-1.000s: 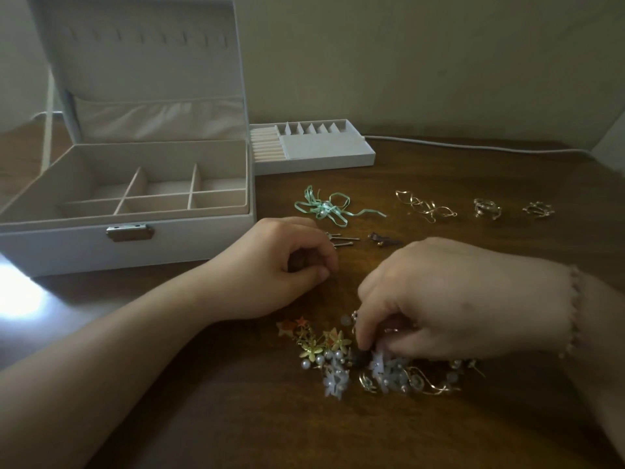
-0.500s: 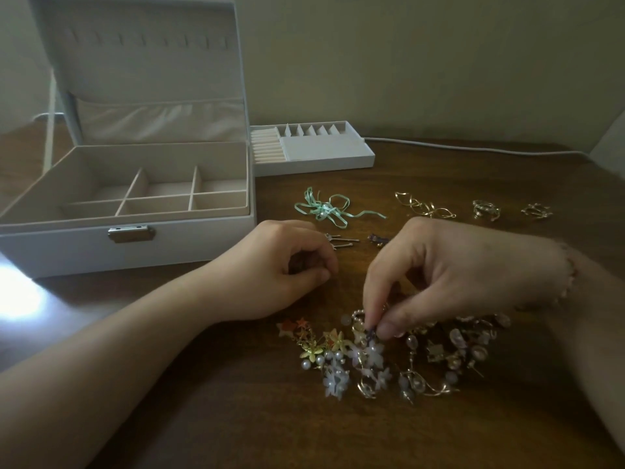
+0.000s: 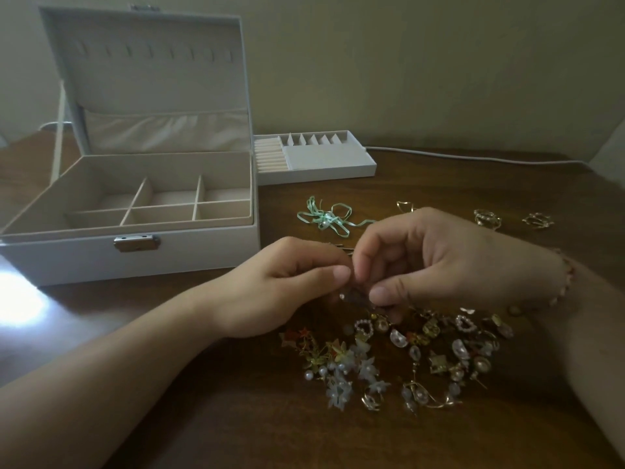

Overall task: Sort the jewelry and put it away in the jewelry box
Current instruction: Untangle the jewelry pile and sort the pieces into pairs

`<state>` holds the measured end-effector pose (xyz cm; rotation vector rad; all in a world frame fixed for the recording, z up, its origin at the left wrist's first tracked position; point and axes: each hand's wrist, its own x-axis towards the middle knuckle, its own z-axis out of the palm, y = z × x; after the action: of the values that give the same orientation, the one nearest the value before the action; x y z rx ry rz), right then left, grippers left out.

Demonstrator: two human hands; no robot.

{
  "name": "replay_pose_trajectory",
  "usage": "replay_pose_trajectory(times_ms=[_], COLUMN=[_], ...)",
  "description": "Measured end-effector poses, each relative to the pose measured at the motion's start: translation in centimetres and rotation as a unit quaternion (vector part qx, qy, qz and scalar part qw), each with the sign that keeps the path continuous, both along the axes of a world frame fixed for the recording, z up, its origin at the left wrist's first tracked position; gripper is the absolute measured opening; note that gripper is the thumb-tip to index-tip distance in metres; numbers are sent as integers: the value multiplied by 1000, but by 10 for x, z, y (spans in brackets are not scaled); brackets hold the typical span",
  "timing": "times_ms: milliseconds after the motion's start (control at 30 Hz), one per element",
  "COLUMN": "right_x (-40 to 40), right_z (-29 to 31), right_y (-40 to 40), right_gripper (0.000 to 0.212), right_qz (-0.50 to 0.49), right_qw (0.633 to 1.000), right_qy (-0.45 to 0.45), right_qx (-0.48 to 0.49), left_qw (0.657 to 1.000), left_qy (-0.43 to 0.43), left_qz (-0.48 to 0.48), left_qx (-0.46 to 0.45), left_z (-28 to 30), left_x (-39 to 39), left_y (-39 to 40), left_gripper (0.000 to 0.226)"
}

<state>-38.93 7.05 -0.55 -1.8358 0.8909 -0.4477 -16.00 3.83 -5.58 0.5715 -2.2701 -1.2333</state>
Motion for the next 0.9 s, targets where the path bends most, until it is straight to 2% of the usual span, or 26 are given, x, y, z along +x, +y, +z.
replay_pose_trajectory(times_ms=[67,133,200,267,333,433,567,633,733,900], right_x=[-2,-8,-21,-34,-40,-43,-36,-34,-34,-27], right_z=[2,7,8,2,-6,-18,-25,-28,-29,-36], right_y=[0,-2,-9,-21,-29,-35,-37,-38,-39,-39], right_gripper=[17,19,19,22,27,28,23,20,16,25], right_qz=[-3,-23,-106,-226,-278,-257,-233,-226,-218,-181], right_qw=[1000,998,985,942,906,910,908,912,911,915], right_qy=[-1,12,41,124,216,266,281,273,265,257], right_qx=[-15,-54,-130,-217,-236,-185,-205,-207,-227,-250], left_qw=[1000,1000,996,985,976,967,958,959,951,945], left_qy=[11,7,-15,-43,-66,-96,-112,-120,-185,-238], left_qz=[0,19,69,117,145,171,183,175,134,92], left_qx=[14,-5,-58,-117,-146,-165,-189,-186,-207,-206], left_z=[0,0,-4,-8,-9,-10,-12,-12,-13,-17], left_x=[0,-1,-2,-2,-2,-1,-1,0,-1,-6], left_y=[1,1,-1,-4,-6,-7,-9,-11,-13,-14], left_gripper=[31,23,16,12,13,11,13,23,43,66])
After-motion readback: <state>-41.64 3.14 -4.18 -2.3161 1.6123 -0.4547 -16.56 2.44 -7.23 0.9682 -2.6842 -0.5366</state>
